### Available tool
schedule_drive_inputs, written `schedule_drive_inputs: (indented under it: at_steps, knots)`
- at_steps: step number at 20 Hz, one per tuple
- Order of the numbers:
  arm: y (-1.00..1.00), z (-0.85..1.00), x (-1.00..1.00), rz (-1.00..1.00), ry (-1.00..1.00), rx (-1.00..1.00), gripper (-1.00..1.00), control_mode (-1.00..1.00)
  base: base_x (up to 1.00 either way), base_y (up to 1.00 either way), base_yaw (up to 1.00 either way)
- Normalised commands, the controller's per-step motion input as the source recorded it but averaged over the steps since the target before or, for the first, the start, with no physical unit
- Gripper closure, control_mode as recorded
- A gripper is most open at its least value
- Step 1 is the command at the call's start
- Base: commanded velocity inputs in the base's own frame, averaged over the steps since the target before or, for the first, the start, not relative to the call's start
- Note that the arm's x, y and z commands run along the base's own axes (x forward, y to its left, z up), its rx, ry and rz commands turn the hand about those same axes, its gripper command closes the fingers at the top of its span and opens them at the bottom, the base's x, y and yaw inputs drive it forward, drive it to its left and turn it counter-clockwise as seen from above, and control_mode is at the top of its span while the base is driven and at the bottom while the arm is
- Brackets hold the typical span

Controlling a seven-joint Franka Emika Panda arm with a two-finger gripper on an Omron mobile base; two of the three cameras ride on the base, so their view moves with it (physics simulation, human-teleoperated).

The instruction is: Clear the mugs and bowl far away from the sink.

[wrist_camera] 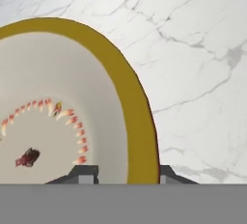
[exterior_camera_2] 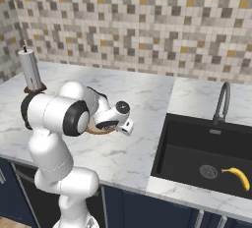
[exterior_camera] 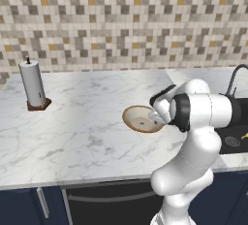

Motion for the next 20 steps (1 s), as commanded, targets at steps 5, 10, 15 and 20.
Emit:
schedule_drive_inputs:
  at_steps: [5, 10, 15, 20]
  knots:
    - [0.0, 0.68, -0.36, -0.18, -0.12, 0.03, 1.0, -1.0, 0.0, 0.0, 0.0]
    - [-0.18, 0.66, -0.51, -0.38, 0.02, 0.07, 1.0, -1.0, 0.0, 0.0, 0.0]
    - [-0.13, 0.69, -0.24, -0.5, 0.33, 0.03, 1.0, -1.0, 0.0, 0.0, 0.0]
    - [-0.04, 0.91, -0.02, -0.52, 0.21, 0.1, 1.0, -1.0, 0.0, 0.0, 0.0]
